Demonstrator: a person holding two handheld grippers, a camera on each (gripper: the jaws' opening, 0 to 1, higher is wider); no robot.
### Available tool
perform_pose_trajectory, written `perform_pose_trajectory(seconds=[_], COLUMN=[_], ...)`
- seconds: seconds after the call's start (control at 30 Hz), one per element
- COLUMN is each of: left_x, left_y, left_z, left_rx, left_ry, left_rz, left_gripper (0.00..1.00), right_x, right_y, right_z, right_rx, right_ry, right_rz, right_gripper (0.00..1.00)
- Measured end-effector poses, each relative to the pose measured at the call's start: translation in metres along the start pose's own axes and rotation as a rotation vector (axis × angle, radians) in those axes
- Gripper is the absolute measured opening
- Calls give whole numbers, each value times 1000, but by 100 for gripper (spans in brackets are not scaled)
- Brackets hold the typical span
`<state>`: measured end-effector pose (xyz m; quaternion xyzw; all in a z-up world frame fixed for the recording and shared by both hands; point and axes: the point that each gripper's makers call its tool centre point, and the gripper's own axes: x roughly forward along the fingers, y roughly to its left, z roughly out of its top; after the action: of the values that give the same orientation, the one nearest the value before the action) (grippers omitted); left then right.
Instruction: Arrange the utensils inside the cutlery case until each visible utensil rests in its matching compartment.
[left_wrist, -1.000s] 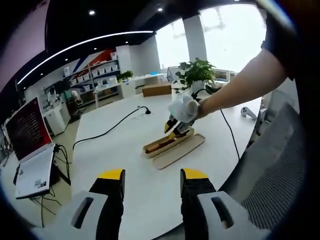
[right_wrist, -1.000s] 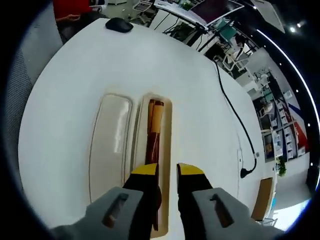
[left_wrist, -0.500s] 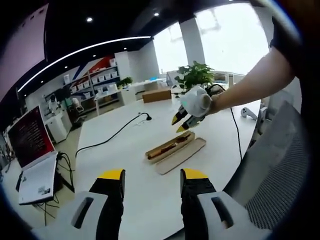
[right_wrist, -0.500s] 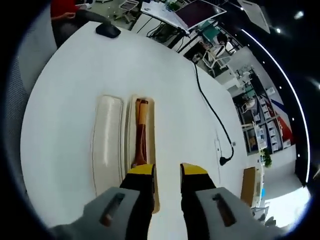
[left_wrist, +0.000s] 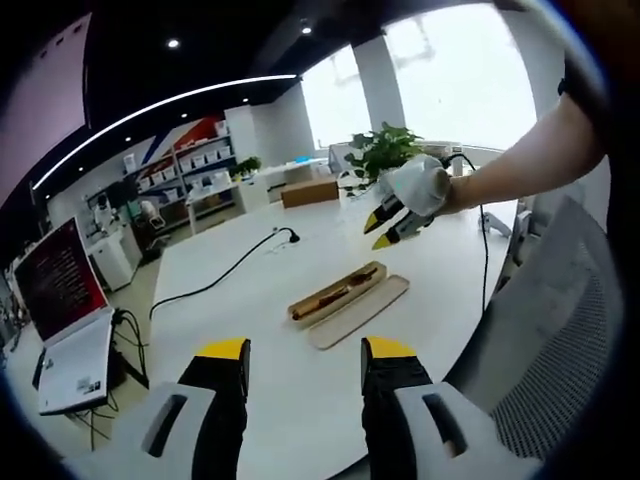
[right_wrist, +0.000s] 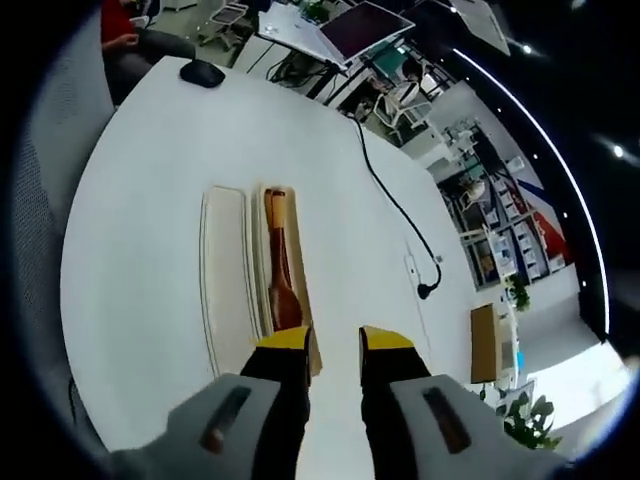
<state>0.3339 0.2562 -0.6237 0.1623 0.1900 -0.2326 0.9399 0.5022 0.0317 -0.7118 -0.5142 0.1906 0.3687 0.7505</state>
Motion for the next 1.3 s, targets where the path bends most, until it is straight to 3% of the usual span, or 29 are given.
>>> perform_pose_trajectory(seconds=[0.33, 0.7, 0.9, 1.1, 1.23, 1.3], left_x=[-3, -1, 0, 2, 3, 2], left_y=[-2, -5, -6, -15, -14, -15], left_z=[-3, -1, 0, 3, 4, 6], left_rx=[1, -15, -22, -20, -20, -43], left_ry=[9, 4, 3, 0, 2, -12], left_rz=[-8, -22, -27, -67, -62, -75], left_gripper=[46, 46, 46, 46, 47, 47], right_x=[-26, -55, -68, -87, -96, -96], right_y=[9, 38, 44, 36, 34, 40], right_z=[-32, -58, -61, -45, -44, -42], right_rx=[95, 184, 232, 320, 338, 357], right_ry=[37, 55, 54, 12, 21, -6], right_rz=[2, 48, 73, 27, -10, -3], right_gripper=[18, 25, 30, 35, 39, 40])
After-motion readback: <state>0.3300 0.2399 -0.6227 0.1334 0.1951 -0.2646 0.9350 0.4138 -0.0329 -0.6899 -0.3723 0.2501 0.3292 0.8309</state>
